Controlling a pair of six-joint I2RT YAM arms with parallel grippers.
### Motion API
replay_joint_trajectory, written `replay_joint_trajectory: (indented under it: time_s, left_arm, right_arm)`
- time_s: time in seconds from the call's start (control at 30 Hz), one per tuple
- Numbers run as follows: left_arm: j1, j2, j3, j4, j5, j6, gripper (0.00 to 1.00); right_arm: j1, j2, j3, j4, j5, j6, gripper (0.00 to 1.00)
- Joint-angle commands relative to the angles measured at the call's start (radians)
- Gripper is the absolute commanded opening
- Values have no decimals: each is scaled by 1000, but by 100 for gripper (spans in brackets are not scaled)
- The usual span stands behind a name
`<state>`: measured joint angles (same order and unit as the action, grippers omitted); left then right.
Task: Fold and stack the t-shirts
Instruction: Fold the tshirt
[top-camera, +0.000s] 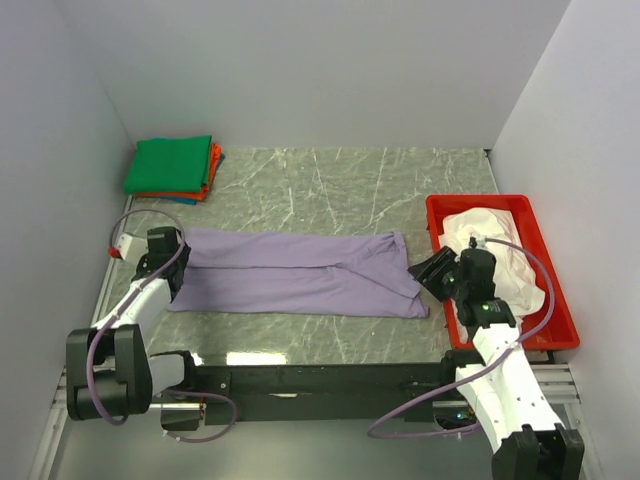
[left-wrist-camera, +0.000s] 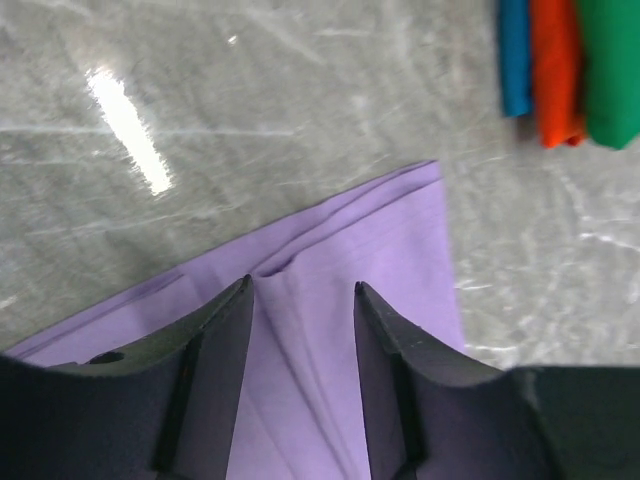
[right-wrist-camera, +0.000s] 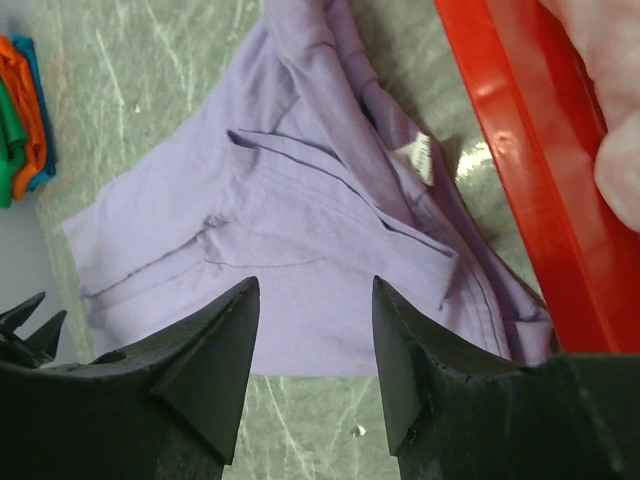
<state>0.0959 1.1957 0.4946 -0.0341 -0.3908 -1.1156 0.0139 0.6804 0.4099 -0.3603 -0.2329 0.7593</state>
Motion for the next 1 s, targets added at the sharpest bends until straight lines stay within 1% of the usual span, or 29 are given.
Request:
replay_joint_trajectory:
  time_s: [0.0,0.1,0.17,0.27,0.3,0.33,0.37,0.4,0.43,0.47,0.5,0.53,0.57,0.63,0.67,0.77,0.83,0.97]
  left_arm:
    - [4,-45,56,-27,-7,-6,49]
    - [1,-51,70,-6,20,-1,47]
    - [-5,1,105,2,56,-4,45]
    - [-47,114,194,-16,73,5,41]
    - [-62,143,217,-26,66,-4,40]
    - [-86,194,260,-39,63,-9,40]
    - [-91,217,280,-43,58,-13,39]
    - [-120,240,298,-49,52,-18,39]
    - [-145,286,339,-73,41,-30,39]
    - [-154,309,363,-87,37,-33,39]
    - [-163,333,386,-101,32,-36,38]
    - [-177,373,425,-130,15,-38,38]
    - [-182,393,444,-145,13,-39,38]
    - [-183,439,490,-173,12,-39,37]
    - [-183,452,499,-197,9,-41,36]
    - [-183,478,522,-228,-9,-43,36]
    - [-183,495,538,-254,-29,-39,36]
    - [-182,527,562,-306,-54,-55,36]
  right_arm:
    - [-5,34,76,34,-22,-41,56]
    - [11,113,111,73,-22,-48,56]
    - [34,180,136,102,-3,-49,56]
    - [80,287,229,92,87,-74,56]
    - [92,318,289,86,146,-84,56]
    - [113,349,320,66,174,-93,55]
    - [118,417,386,54,199,-118,55]
    - [126,454,421,41,231,-133,55]
    - [133,534,456,9,262,-161,55]
    - [147,576,530,-11,285,-176,54]
    - [155,618,568,-28,300,-198,54]
    - [164,699,608,-66,340,-230,54]
    - [169,740,675,-81,354,-248,54]
    - [172,823,749,-141,372,-291,54]
    - [178,900,821,-164,382,-301,54]
    - [189,1008,901,-196,408,-330,54]
    - [193,1068,929,-207,417,-340,54]
    - [193,1153,983,-221,382,-353,53]
